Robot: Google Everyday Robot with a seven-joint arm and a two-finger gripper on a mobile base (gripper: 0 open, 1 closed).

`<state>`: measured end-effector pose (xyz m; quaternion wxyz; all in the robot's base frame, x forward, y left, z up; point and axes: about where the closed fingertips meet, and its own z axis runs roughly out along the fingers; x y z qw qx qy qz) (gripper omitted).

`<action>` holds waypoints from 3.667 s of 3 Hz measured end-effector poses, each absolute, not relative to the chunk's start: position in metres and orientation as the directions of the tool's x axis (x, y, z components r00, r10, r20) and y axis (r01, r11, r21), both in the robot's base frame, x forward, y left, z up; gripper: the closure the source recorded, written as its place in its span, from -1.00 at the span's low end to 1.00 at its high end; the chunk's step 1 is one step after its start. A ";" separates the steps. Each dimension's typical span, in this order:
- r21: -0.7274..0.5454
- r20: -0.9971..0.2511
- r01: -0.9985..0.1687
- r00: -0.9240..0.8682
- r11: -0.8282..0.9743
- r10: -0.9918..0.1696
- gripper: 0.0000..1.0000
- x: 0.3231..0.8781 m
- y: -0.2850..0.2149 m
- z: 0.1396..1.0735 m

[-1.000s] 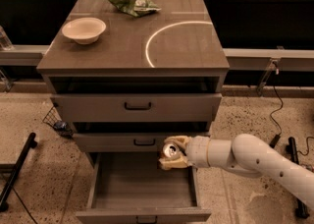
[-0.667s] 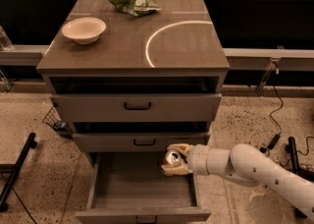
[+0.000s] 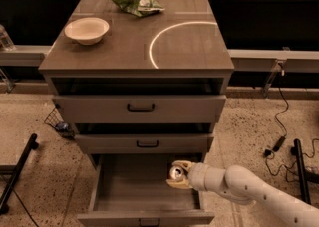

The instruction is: Place orange can into bottom drawer

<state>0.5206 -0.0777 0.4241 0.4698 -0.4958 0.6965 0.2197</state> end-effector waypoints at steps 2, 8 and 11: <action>-0.141 -0.849 -0.897 -0.107 0.419 -0.517 1.00 0.532 -0.073 0.314; -0.096 -0.836 -0.901 -0.158 0.424 -0.525 -1.00 0.546 -0.068 0.212; -0.033 -0.873 -0.863 -0.221 0.504 -0.435 -1.00 0.553 -0.113 0.269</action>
Offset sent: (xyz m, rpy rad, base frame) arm 0.0156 0.0028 -0.1544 -0.0718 0.0501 -0.0161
